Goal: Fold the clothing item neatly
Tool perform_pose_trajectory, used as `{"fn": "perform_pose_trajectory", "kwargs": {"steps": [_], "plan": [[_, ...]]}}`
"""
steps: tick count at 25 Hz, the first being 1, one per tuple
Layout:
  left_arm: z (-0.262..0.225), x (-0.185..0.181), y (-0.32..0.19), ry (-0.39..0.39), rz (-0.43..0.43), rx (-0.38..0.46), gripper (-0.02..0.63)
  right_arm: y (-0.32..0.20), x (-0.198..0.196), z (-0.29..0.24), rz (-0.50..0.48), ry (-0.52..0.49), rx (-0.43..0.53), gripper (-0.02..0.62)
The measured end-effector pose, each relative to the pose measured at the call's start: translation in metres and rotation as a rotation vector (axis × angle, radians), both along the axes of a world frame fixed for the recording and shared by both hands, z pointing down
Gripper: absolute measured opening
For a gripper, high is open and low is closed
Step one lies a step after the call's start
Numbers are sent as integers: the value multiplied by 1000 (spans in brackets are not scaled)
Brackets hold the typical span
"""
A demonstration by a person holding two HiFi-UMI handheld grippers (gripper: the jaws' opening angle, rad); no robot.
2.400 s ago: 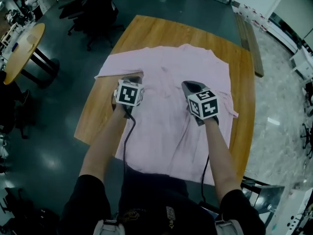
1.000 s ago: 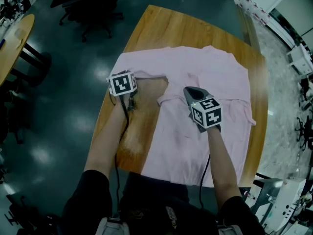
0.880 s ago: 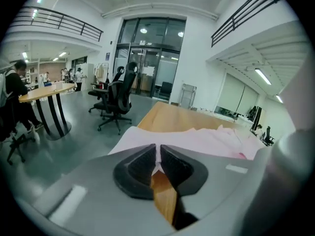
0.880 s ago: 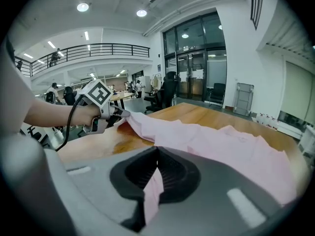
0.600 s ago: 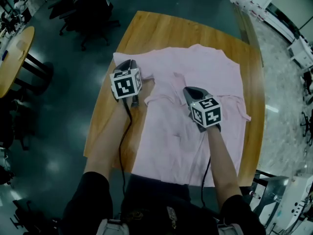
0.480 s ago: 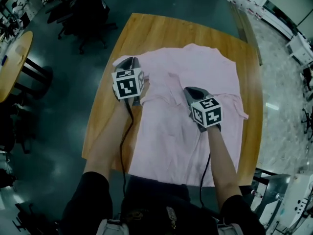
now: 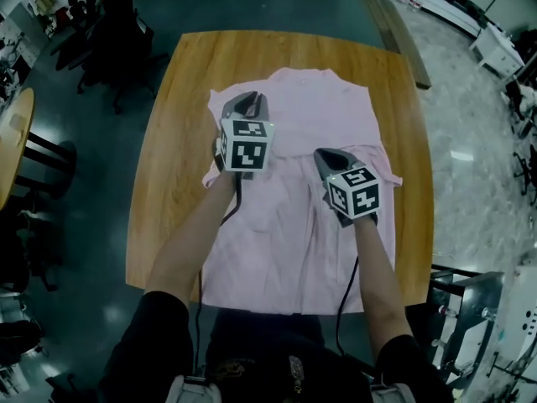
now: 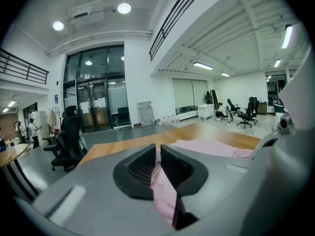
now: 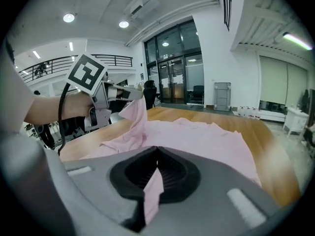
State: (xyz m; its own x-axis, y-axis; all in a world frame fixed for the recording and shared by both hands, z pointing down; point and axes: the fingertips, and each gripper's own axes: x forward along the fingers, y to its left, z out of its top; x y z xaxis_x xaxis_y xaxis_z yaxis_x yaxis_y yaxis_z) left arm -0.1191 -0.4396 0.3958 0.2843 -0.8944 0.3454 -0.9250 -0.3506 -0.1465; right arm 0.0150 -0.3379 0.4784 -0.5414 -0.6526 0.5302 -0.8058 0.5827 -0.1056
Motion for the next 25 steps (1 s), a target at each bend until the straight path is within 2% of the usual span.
{"fn": "perform_pose_trajectory", "kwargs": {"steps": [7,12,14,15,17,21,25], "plan": [[74,90,25,-97,200,-156,39,10,44,12,53,7,-27,3],[133,123,48,-164,343,-299,56,14,57,23,64,12,-48,3],[146,132,60,-152,411,-355,92,13,57,26,62,14,-52,3],[149,136,67,-140,446,-374,130,12,56,27,60,15,-53,3],[146,142,77,-114,494,-382,178,10,53,27,56,14,-52,3],[123,134,77,-76,493,-341,189,3,38,21,34,19,-36,3],[105,97,65,-81,435,-304,187,-7,6,12,-20,21,-18,3]]}}
